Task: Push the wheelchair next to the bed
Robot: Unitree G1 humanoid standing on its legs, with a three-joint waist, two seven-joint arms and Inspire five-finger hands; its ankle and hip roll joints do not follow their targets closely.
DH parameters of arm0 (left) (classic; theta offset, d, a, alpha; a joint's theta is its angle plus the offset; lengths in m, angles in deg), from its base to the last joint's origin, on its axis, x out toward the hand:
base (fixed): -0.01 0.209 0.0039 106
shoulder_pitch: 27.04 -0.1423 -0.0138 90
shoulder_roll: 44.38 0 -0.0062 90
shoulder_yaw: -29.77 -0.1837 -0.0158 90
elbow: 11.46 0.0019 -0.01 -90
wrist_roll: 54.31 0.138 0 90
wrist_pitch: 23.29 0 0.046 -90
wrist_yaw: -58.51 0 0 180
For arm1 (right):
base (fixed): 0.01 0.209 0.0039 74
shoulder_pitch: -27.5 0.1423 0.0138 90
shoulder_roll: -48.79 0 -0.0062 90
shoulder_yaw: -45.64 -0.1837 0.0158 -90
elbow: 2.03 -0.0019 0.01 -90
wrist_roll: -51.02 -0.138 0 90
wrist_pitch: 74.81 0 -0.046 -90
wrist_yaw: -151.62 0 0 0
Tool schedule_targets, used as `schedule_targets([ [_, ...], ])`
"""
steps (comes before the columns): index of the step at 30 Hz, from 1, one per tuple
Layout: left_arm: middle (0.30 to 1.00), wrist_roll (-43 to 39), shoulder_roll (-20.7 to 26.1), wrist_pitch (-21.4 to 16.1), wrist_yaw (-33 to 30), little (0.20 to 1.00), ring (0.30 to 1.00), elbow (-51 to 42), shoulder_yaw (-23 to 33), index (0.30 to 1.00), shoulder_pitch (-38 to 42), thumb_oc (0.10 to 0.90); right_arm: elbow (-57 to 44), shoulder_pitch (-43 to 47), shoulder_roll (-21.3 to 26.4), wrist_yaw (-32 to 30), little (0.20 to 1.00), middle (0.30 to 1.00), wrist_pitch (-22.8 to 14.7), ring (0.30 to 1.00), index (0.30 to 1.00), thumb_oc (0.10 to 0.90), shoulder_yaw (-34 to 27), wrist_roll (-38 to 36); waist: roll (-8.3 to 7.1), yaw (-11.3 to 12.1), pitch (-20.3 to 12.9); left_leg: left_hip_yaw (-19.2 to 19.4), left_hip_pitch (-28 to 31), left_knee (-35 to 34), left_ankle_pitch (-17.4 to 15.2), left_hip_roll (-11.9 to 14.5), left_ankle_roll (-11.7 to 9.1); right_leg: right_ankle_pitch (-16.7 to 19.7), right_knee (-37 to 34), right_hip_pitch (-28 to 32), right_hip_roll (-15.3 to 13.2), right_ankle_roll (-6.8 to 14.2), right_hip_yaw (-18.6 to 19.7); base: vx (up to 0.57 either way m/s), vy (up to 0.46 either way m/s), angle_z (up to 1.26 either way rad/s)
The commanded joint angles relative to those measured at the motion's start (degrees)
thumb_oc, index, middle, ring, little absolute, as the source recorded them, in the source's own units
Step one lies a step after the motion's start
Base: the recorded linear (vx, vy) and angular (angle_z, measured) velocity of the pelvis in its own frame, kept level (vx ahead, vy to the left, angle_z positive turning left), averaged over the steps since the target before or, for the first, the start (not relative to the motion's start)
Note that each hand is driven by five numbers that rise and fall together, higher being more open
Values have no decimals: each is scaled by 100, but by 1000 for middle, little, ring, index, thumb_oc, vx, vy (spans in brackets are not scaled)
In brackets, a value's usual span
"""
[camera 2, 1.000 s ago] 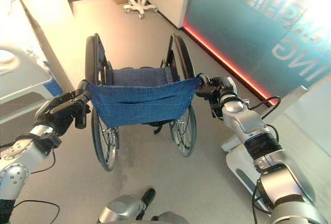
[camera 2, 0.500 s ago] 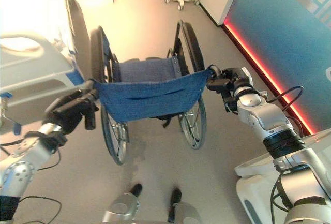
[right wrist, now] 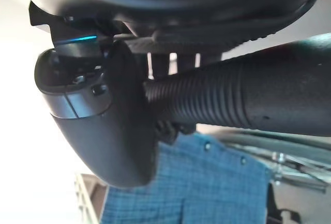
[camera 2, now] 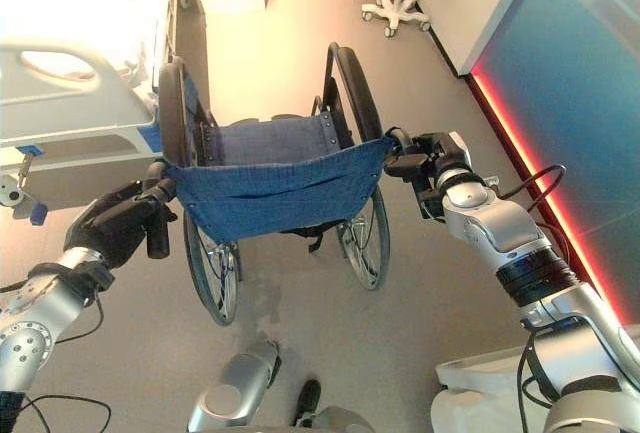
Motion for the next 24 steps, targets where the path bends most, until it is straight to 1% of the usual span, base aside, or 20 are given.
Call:
schedule_targets([
  [1,300,140,333,-66,-76,300,300,286,-510,300,307,400,-960,727,-645,323,300,300,-867,300,300,400,239,300,78,305,-657,417,-171,-1230,1792,36,368,360,308,51,492,292,609,362,-49,1],
  [3,300,134,369,-92,-173,300,300,454,-677,300,567,400,-985,560,-795,277,300,300,-906,300,300,400,242,384,108,300,-666,498,-241,-1258,1893,9,349,255,311,198,558,265,618,333,-33,-8],
  [4,300,116,394,-71,-190,300,300,502,-700,300,658,400,-1009,512,-835,263,300,300,-911,300,300,400,250,399,100,294,-685,516,-240,-1265,1832,-10,369,223,325,223,561,270,630,425,17,-11],
  [5,300,96,458,-26,-183,300,300,644,-705,300,839,400,-1000,453,-970,218,300,300,-918,300,300,400,296,395,66,313,-763,514,-135,-1396,1572,-111,475,142,403,260,539,325,670,338,34,-15],
  [6,300,95,472,-25,-180,300,300,682,-714,300,877,400,-996,444,-995,222,300,300,-921,300,300,400,304,402,58,316,-777,516,-120,-1383,1521,-127,504,121,429,262,527,333,670,418,64,-27],
  [7,300,71,538,-13,-160,300,300,842,-735,300,1033,400,-977,413,-1076,260,300,300,-949,300,300,400,330,416,21,313,-841,556,-82,-1294,1281,-181,628,63,545,277,475,371,658,329,56,-26],
  [8,300,57,591,20,-131,300,300,958,-752,300,1149,400,-983,388,-1108,291,300,300,-962,300,300,400,324,411,-21,323,-898,574,-97,-1173,1130,-229,702,60,660,296,438,406,667,347,59,-22],
  [9,300,58,604,36,-118,300,300,990,-753,300,1181,400,-984,382,-1117,298,300,300,-970,300,300,400,322,403,-34,330,-917,577,-102,-1137,1089,-248,725,70,712,296,427,420,672,369,67,-8],
  [11,300,177,673,135,129,300,300,1145,-715,300,1279,400,-1029,322,-1148,233,300,300,-1007,300,300,400,275,276,-106,344,-1010,565,-16,-1043,893,-365,895,278,1159,241,368,579,663,371,80,-1],
  [12,300,193,681,149,174,300,300,1169,-715,300,1294,400,-1048,302,-1163,212,300,300,-1012,300,300,400,257,262,-126,346,-1024,564,6,-1038,856,-393,934,368,1287,213,357,641,679,265,77,-3],
  [13,300,211,675,163,219,300,300,1204,-725,300,1325,400,-1091,266,-1205,178,300,300,-1007,300,300,400,240,279,-148,341,-1035,542,48,-1044,815,-442,987,622,1542,149,350,782,730,241,90,-2],
  [14,300,273,680,175,318,300,300,1263,-728,300,1371,400,-1178,212,-1273,80,300,300,-987,300,300,400,231,271,-163,334,-1045,525,125,-1087,770,-484,1051,1034,1994,-2,358,1004,816,258,97,6],
  [16,300,329,709,235,439,300,300,1358,-751,300,1512,400,-1303,162,-1414,-92,300,300,-951,300,300,400,225,116,-112,278,-1042,476,292,-1140,700,-449,1113,1662,2918,-393,414,1308,937,244,69,9],
  [17,300,265,759,290,407,300,300,1348,-776,300,1574,400,-1372,146,-1452,-155,300,300,-939,300,300,400,224,12,-62,220,-1035,435,388,-1126,657,-413,1115,1712,3119,-593,371,1340,948,163,32,6],
  [18,300,241,777,306,398,300,300,1353,-784,300,1594,400,-1393,133,-1462,-158,300,300,-933,300,300,400,220,7,-50,201,-1034,425,410,-1120,646,-407,1114,1674,3116,-642,336,1332,933,159,36,5],
  [20,300,198,853,354,417,300,300,1424,-837,300,1695,400,-1515,65,-1489,-156,300,300,-872,300,300,400,193,-14,28,102,-1037,384,510,-1078,597,-378,1095,1385,2898,-789,146,1243,836,175,36,5],
  [21,300,34,995,416,389,300,300,1394,-912,300,1802,400,-1721,-39,-1423,-250,300,300,-824,300,300,400,168,-77,140,13,-1024,300,549,-1000,566,-346,1019,864,2378,-825,-36,1041,706,188,17,14],
  [22,300,-18,1040,401,379,300,300,1385,-975,300,1870,400,-1803,-77,-1416,-329,300,300,-810,300,300,400,150,-98,199,-33,-987,251,541,-914,536,-335,966,600,1974,-821,-142,918,645,161,4,31],
  [23,300,-28,1051,397,385,300,300,1385,-997,300,1893,400,-1825,-88,-1416,-354,300,300,-814,300,300,400,142,-107,216,-50,-969,232,541,-881,521,-335,950,532,1863,-807,-170,886,623,105,-19,45],
  [24,300,-64,1053,342,395,300,300,1447,-1076,300,1980,400,-1879,-112,-1421,-371,300,300,-841,300,300,400,131,-72,266,-102,-908,159,532,-717,519,-337,899,433,1380,-823,-309,795,587,70,-27,52],
])
